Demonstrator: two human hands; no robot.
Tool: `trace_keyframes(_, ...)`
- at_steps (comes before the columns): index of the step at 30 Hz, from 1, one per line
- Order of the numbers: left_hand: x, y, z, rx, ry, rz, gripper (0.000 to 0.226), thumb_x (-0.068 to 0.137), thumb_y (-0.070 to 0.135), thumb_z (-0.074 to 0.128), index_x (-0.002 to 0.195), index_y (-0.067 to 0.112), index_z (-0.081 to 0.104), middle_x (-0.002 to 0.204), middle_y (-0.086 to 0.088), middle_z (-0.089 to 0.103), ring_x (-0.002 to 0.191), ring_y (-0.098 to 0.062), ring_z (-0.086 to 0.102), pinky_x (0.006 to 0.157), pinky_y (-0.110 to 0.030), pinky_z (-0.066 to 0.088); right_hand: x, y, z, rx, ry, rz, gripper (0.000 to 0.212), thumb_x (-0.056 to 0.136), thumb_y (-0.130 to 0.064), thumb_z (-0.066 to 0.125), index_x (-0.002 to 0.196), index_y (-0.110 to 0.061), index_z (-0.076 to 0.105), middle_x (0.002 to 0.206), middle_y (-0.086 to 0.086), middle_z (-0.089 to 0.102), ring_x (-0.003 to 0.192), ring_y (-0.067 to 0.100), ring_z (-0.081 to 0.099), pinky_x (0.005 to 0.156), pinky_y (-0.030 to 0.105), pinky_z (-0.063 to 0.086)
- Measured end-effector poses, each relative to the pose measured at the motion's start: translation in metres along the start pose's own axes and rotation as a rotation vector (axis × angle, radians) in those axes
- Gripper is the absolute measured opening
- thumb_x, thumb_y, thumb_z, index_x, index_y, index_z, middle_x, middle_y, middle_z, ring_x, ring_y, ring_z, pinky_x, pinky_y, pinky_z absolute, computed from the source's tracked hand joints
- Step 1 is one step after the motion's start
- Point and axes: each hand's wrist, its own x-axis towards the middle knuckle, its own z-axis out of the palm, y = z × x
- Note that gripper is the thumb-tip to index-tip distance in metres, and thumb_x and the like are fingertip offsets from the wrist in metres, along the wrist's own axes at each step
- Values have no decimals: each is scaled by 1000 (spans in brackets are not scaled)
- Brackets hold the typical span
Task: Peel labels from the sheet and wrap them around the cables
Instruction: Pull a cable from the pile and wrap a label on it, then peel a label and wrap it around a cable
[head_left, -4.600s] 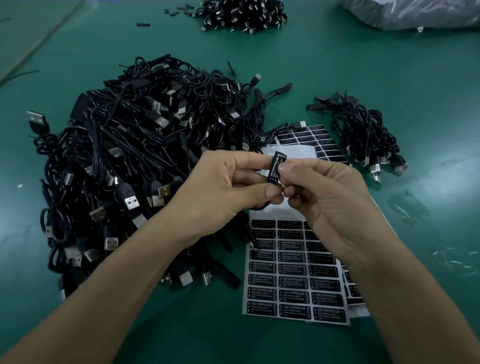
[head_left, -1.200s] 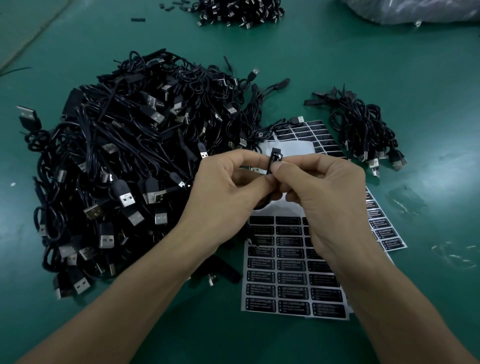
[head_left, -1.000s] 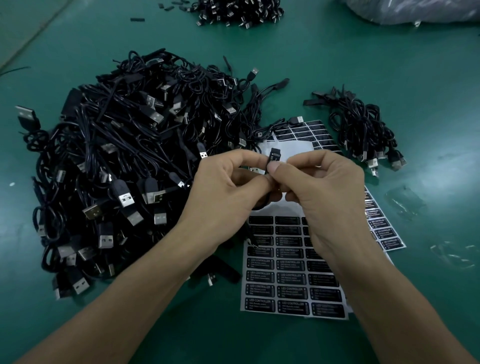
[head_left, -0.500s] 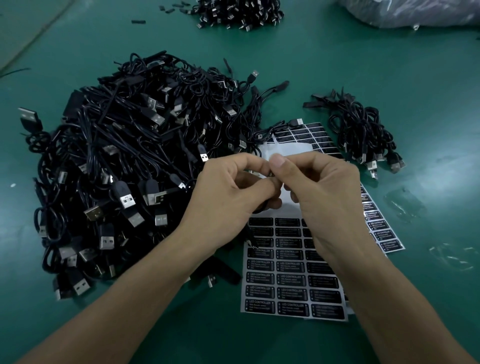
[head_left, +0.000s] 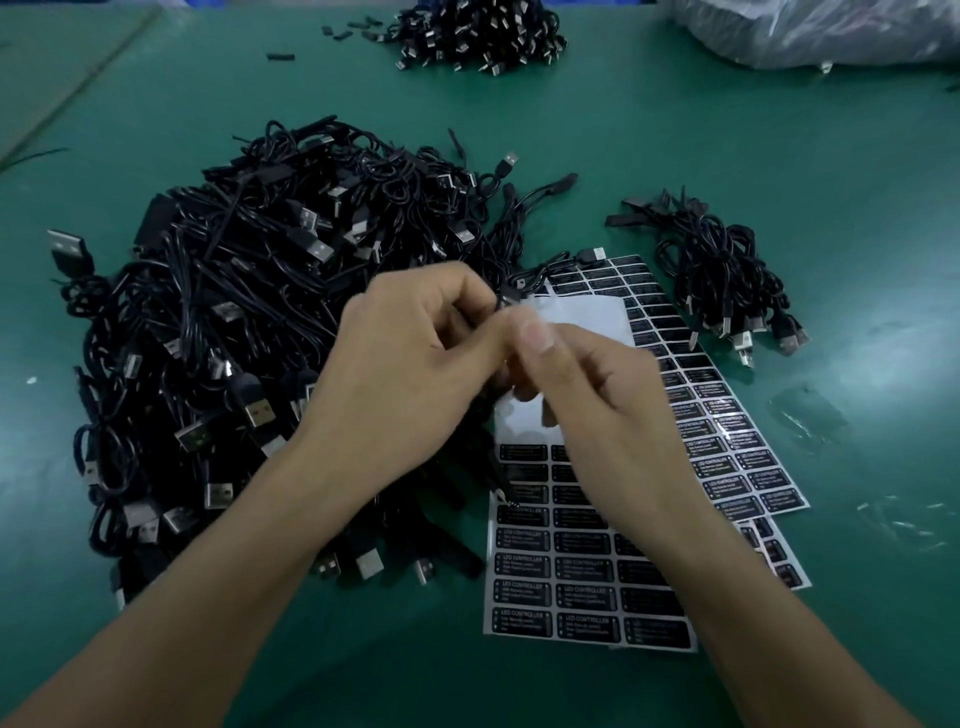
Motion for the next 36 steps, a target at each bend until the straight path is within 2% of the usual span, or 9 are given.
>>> trace_keyframes(5,2,4,-4,-307,103,-92,19,96,23,67,89,6,64,63,-5,72,54,-14,67,47,-20,51,-4,3,6,-88,-186,17,22,75,-34,84,87,-39,66,75,-28,62,65,-7,60,56,4,40)
trace_keyframes(12,2,17,-14,-663,190,-121,20,103,20,54,86,14,47,64,-4,70,62,-22,73,47,-22,52,-5,6,12,-60,74,-21,19,89,-22,72,87,-41,72,90,-10,71,84,9,67,69,19,52)
trace_keyframes(17,5,19,-21,-854,238,-177,22,106,20,47,85,16,44,64,-2,69,65,-22,74,49,-20,53,-2,1,8,-252,167,-85,15,91,-38,68,89,-52,66,123,-16,57,121,-3,49,94,2,33)
trace_keyframes(19,6,18,-22,-906,268,-191,22,107,22,46,85,17,43,65,-3,70,68,-21,75,51,-19,55,-1,0,7,-220,140,-54,20,93,-33,69,88,-51,63,119,-14,60,112,-7,54,87,2,38)
trace_keyframes(23,10,13,-23,-974,320,-227,18,108,27,42,93,16,45,72,-6,74,77,-25,77,54,-19,56,-3,-2,9,-62,99,13,10,95,-24,68,89,-32,70,73,-2,67,51,11,58,44,24,45)
trace_keyframes(25,12,9,-24,-984,327,-252,23,109,31,39,100,11,48,81,-11,77,84,-28,77,59,-22,58,-1,-5,7,-2,115,44,17,95,-17,68,97,-34,71,83,0,72,59,22,68,50,37,56)
trace_keyframes(28,15,4,-24,-988,315,-317,32,108,35,41,99,7,53,99,-17,77,95,-30,76,71,-32,62,7,-6,-6,103,195,133,27,90,-8,72,108,-28,70,96,-2,76,68,19,75,54,26,58)
trace_keyframes(31,15,2,-21,-943,313,-371,29,106,34,46,102,7,56,109,-15,75,97,-29,75,77,-37,62,20,-5,-28,60,314,161,20,86,-4,74,98,-19,69,88,-4,77,65,17,75,54,21,56)
trace_keyframes(36,15,-1,-21,-863,273,-377,19,104,23,52,90,12,59,89,-5,74,86,-20,74,75,-33,61,61,6,-76,-149,570,183,17,84,-16,75,99,-23,73,92,2,77,78,19,75,79,37,61)
